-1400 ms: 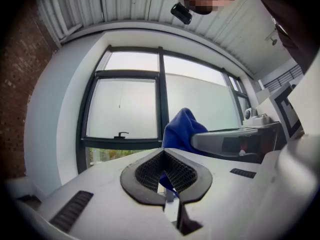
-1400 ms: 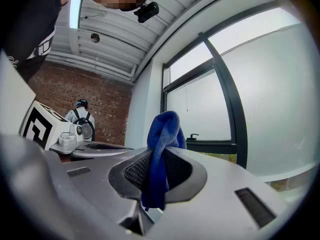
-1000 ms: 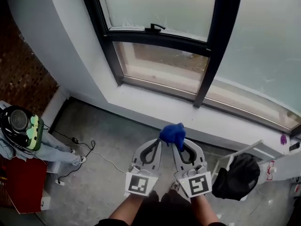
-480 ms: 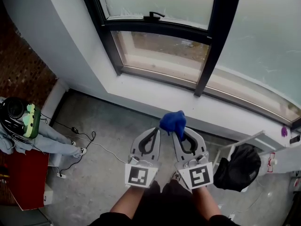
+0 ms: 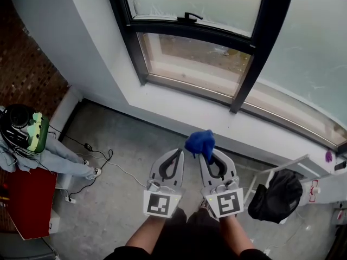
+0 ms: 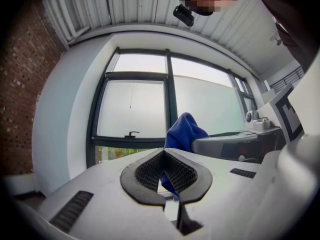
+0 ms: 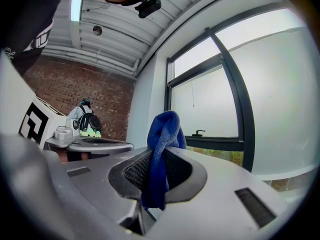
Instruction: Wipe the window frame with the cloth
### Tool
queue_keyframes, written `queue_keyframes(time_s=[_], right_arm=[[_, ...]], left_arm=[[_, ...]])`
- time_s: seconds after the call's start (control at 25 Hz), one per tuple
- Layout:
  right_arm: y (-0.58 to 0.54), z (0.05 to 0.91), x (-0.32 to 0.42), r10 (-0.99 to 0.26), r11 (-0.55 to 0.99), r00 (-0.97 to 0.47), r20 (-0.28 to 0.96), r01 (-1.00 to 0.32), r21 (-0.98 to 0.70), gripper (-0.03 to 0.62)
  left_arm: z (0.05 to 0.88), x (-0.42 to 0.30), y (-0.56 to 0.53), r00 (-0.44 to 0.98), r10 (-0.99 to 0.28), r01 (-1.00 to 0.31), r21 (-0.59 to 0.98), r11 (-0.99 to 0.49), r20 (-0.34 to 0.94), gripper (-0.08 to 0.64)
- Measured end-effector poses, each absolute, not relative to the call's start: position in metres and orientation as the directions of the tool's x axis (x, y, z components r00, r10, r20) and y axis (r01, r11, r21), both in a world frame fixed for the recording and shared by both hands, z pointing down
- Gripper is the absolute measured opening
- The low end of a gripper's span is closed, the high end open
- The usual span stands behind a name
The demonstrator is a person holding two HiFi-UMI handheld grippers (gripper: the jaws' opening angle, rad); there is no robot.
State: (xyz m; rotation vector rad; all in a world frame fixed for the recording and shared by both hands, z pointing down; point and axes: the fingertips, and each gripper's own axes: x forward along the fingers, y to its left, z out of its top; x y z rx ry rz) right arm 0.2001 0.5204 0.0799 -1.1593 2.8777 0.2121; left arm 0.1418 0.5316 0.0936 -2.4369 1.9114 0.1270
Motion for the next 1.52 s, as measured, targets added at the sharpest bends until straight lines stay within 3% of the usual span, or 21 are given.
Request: queue_keyframes(time_s=[0.72, 1.52], right_arm=[[0.487, 0.111, 0.141, -0.736, 0.673, -0.676, -0.01, -0.734, 0.087, 0.041], [0.253, 0.136, 0.186, -0.735, 0.678, -0.678, 0.01, -0.735, 0.011, 0.041]], left_arm=[[0.135, 0.074, 0.491, 0.297, -0.955, -0.955, -0.015, -0.297, -0.015, 0.005], [0.157, 0.101, 0.258, 0.264, -0.964, -0.964, -0.035, -0.265, 0.035, 0.005]])
